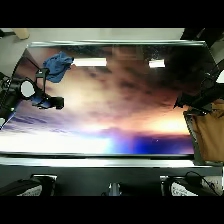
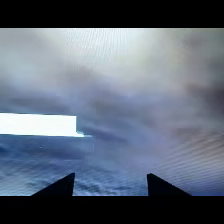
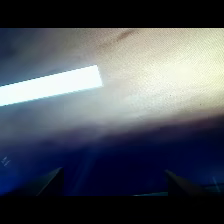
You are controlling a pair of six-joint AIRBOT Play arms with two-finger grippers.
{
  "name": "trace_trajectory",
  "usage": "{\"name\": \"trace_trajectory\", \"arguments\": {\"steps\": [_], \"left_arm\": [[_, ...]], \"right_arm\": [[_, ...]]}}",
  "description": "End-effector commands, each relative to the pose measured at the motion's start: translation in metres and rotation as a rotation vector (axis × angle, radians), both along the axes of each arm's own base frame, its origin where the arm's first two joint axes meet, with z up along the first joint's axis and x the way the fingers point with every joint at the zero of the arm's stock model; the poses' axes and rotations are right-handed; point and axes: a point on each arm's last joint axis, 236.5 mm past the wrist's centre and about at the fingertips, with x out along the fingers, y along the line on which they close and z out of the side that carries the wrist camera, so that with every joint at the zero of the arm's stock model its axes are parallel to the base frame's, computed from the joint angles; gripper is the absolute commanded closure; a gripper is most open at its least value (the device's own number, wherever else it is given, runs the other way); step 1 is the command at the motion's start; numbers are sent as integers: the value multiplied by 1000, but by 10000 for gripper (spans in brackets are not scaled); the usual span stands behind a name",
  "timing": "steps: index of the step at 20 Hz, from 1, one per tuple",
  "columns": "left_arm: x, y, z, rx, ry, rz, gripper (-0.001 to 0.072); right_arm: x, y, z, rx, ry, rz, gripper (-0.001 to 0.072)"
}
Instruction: Fold the shirts.
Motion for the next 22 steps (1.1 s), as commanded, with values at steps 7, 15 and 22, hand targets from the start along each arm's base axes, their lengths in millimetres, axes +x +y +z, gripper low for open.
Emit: {"name": "trace_trajectory", "arguments": {"steps": [7, 15, 22], "left_arm": [[0, 0, 0, 0, 0, -1, 158], [0, 0, 0, 0, 0, -1, 158], [103, -13, 34, -106, -390, 51, 100]], "right_arm": [[0, 0, 0, 0, 1, 1, 40], [1, 0, 0, 0, -3, -1, 40], [44, -8, 8, -29, -186, -35, 41]]}}
